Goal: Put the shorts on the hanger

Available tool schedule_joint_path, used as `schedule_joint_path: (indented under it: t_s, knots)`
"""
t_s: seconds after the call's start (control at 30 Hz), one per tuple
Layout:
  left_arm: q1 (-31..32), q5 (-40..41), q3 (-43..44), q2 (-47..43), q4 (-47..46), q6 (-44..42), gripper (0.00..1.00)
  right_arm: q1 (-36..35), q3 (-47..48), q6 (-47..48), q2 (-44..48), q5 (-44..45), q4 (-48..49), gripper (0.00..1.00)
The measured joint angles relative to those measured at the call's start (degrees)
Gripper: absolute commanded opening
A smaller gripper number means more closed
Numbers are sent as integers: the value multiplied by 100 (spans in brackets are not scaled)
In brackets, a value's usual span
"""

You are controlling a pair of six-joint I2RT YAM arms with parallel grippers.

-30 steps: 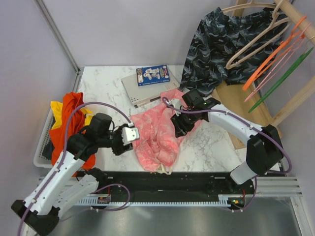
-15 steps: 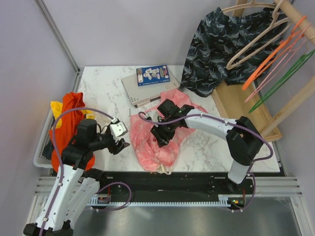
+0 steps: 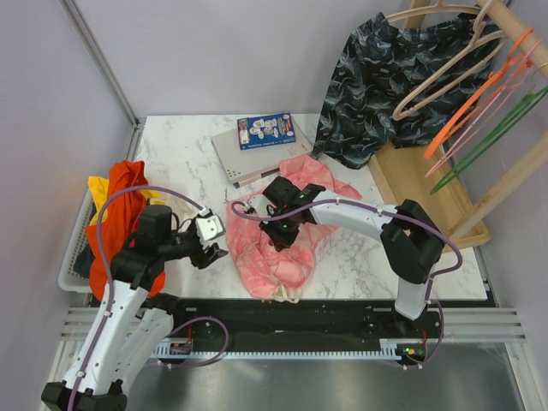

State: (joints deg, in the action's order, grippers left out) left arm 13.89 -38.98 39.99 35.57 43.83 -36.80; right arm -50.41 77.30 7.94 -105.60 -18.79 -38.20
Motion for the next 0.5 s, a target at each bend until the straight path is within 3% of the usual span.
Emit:
schedule_joint_path:
  t_s: [0.23, 0.37, 0.5]
  knots:
    - [20, -109, 72, 1060, -85, -306, 57, 608, -634, -295, 807, 205, 81, 0]
    - [120, 166, 81, 1792, -575, 369, 57, 1298, -1231, -533, 1589, 136, 249, 0]
    - [302, 450, 393, 2570, -863, 1370, 59, 1453, -1633, -809, 1847, 4, 363, 0]
